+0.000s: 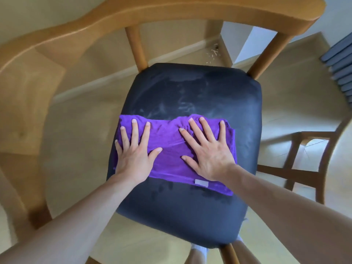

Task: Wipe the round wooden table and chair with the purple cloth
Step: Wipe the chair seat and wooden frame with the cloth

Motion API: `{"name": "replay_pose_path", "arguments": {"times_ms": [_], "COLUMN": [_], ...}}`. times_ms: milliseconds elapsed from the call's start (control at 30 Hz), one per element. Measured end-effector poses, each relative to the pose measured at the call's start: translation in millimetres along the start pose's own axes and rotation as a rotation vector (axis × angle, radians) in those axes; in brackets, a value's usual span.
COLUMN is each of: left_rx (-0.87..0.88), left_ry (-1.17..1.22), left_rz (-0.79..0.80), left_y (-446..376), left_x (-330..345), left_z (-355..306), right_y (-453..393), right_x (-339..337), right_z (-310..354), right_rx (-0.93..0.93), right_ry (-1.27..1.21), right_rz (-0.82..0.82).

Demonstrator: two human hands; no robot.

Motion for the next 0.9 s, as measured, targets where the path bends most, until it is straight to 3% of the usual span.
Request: {"name": "replay_pose_path", "arguments": {"times_ms": [133,300,533,767,900], "left_rx": [-0.007,0.052,0.038,0.03,0.117], "left_ry": [0.061,0.065,0.041,0.1,0.025], "left_rz": [-0.044,-0.128,-0.104,-0.114,-0.093], "left_y": [-25,-81,-63,-18,-8], "left_x": [-23,-66,-49,-29,-38], "left_z": [-21,-60,-44,-15,-18], "right_y": [-35,-79,-47,-17,16], "right_x": [-20,-44,-28,-22,-13], "right_z": [-34,-94,-52,-17,11], "right_rx": [-0.025,0.072,0.206,0.117,0.107], "right_ry": [0.026,0.017,-0.198,-0.23,-0.247], "right_rz": [-0.018,0.039,-0.014,0.025,0.035]}}
Point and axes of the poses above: each hand's wrist, its own y-axis away from the middle knuckle, its own x-axis out of the palm, z = x × y, the point moved 8 cm from there along -y, towards the middle knuckle, and after that the axes turned 7 degrees about z, right-handed, at the moved point
